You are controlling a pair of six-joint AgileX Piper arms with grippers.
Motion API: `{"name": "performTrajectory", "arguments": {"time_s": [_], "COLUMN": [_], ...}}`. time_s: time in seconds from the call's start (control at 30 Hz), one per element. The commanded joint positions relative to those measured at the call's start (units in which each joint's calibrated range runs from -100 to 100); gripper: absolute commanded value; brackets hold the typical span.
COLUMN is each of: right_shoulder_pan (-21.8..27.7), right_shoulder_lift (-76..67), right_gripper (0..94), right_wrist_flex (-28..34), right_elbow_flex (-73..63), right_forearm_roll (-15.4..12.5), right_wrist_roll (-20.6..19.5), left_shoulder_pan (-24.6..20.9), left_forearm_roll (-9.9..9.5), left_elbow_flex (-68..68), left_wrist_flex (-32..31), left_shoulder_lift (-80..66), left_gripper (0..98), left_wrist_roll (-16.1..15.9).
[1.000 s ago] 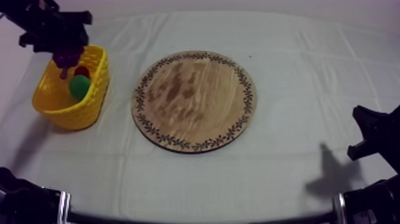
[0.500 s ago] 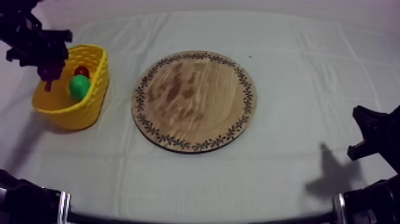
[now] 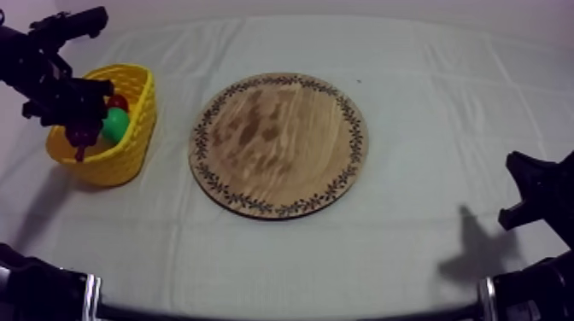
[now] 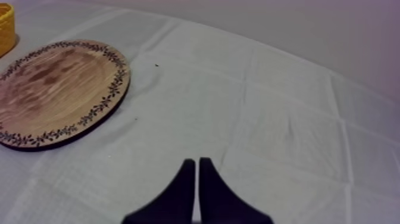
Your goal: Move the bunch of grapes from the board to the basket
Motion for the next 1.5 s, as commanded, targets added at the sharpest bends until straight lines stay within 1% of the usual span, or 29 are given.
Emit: {"name": "performTrajectory", "arguments": {"time_s": [0.0,0.07,0.2,0.27,0.33,0.4,0.5,0.6,0.8,0.93,1.03,1.17,1.23,1.33,1.47], "right_shoulder_pan": [0.0,0.0,0.0,0.0,0.0,0.0,0.0,0.0,0.0,0.0,0.0,0.0,0.0,0.0,0.0], "right_shoulder_lift": [0.0,0.0,0.0,0.0,0.0,0.0,0.0,0.0,0.0,0.0,0.0,0.0,0.0,0.0,0.0], "right_gripper": [0.4,0.4,0.4,0.4,0.4,0.4,0.4,0.4,0.4,0.4,0.4,0.4,0.4,0.4,0.4], "right_wrist_flex": [0.0,0.0,0.0,0.0,0.0,0.0,0.0,0.0,0.0,0.0,0.0,0.0,0.0,0.0,0.0], "right_elbow_flex": [0.0,0.0,0.0,0.0,0.0,0.0,0.0,0.0,0.0,0.0,0.0,0.0,0.0,0.0,0.0], "right_forearm_roll": [0.0,0.0,0.0,0.0,0.0,0.0,0.0,0.0,0.0,0.0,0.0,0.0,0.0,0.0,0.0], "right_wrist_roll": [0.0,0.0,0.0,0.0,0.0,0.0,0.0,0.0,0.0,0.0,0.0,0.0,0.0,0.0,0.0], "left_shoulder_pan": [-0.1,-0.4,-0.6,-0.6,-0.6,-0.6,-0.6,-0.9,-1.5,-2.7,-3.4,-4.8,-5.5,-6.2,-7.4], "left_forearm_roll": [0.11,0.2,0.58,0.61,0.62,0.62,0.68,0.73,0.78,0.83,0.89,0.96,1.0,1.25,2.58], "left_elbow_flex": [0.1,0.0,-0.5,-0.7,-1.0,-1.4,-2.4,-3.6,-4.8,-4.2,-3.5,-1.4,0.1,2.5,5.5], "left_wrist_flex": [-0.2,-0.7,-1.1,-1.2,-1.2,-1.3,-1.4,-1.4,-1.7,-4.1,-5.9,-9.9,-12.2,-14.1,-15.6], "left_shoulder_lift": [0.1,0.2,0.5,0.6,0.8,0.8,0.6,-0.1,-3.4,-7.5,-11.2,-17.4,-20.9,-26.5,-34.5], "left_gripper": [51.6,59.1,80.2,88.0,92.0,94.0,93.0,87.5,72.6,60.7,45.3,16.4,8.1,2.9,0.8], "left_wrist_roll": [0.0,0.2,0.4,0.7,0.8,0.9,1.1,1.4,1.2,1.3,0.7,-1.1,-1.7,-2.9,-4.4]}}
